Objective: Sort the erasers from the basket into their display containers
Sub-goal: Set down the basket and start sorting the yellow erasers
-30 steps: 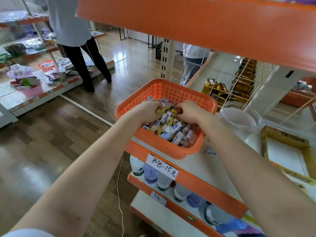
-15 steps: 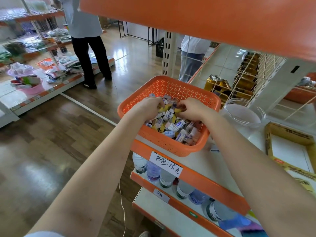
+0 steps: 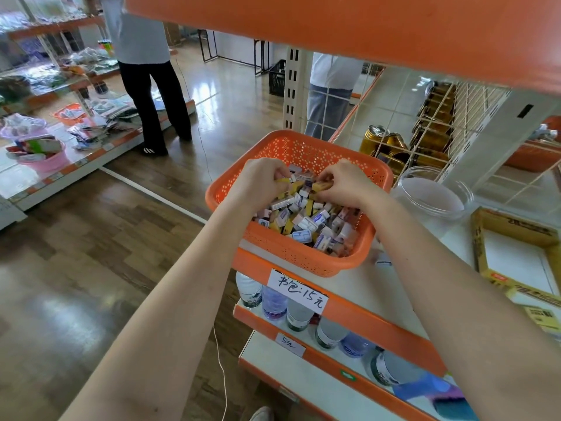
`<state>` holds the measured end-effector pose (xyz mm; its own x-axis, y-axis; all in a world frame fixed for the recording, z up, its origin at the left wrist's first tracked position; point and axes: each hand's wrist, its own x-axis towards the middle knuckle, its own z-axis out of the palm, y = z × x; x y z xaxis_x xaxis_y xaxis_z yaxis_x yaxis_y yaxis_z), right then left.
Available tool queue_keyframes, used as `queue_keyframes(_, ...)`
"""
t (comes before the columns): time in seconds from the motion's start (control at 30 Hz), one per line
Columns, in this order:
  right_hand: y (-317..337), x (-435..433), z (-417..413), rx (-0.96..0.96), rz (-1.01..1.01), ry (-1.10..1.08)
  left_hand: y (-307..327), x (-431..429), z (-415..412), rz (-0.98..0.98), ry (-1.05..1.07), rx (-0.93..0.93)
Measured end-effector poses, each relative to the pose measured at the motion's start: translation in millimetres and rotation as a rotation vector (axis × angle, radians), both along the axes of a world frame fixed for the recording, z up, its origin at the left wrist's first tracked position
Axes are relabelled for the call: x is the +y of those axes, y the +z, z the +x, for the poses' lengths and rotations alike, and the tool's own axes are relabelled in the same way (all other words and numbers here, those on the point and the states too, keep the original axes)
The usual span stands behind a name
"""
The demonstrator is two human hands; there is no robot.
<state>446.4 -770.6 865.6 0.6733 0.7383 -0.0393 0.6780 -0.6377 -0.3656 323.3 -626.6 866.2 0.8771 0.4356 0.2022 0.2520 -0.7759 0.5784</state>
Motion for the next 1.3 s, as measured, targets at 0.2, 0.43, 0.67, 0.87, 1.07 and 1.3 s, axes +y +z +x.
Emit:
queue_keyframes(0.2,17.2,-8.6,-19.6,-0.037,0.274,-0.034,9.0,-4.0,-2.4,-0.156,0.028,-0.1)
queue_keyframes(0.43,39.2,-69.6,-44.3,-0.054,0.513,-0.088,39.9,-31.4,-2.1,-0.4,-0.036,-0.177)
queue_keyframes(0.67,53.5,-180.9,-38.7,-0.081,0.596,-0.28,58.7,-150.5,28.2,-0.393,-0.179,-0.276)
queue_keyframes(0.87,24.8,-293.4,-52.0,-0.127,0.427,-0.529,23.1,-244.8,42.5,-0.574,-0.324,-0.116)
queue_keyframes(1.07,-20.5,-353.0,-67.5,-0.002,0.291,-0.587,-32.1,-289.8,41.2,-0.699,-0.34,0.083)
queue_keyframes(1.3,-33.6,-357.4,-78.2,0.077,0.271,-0.492,-42.6,-305.6,34.5,-0.436,-0.355,0.128)
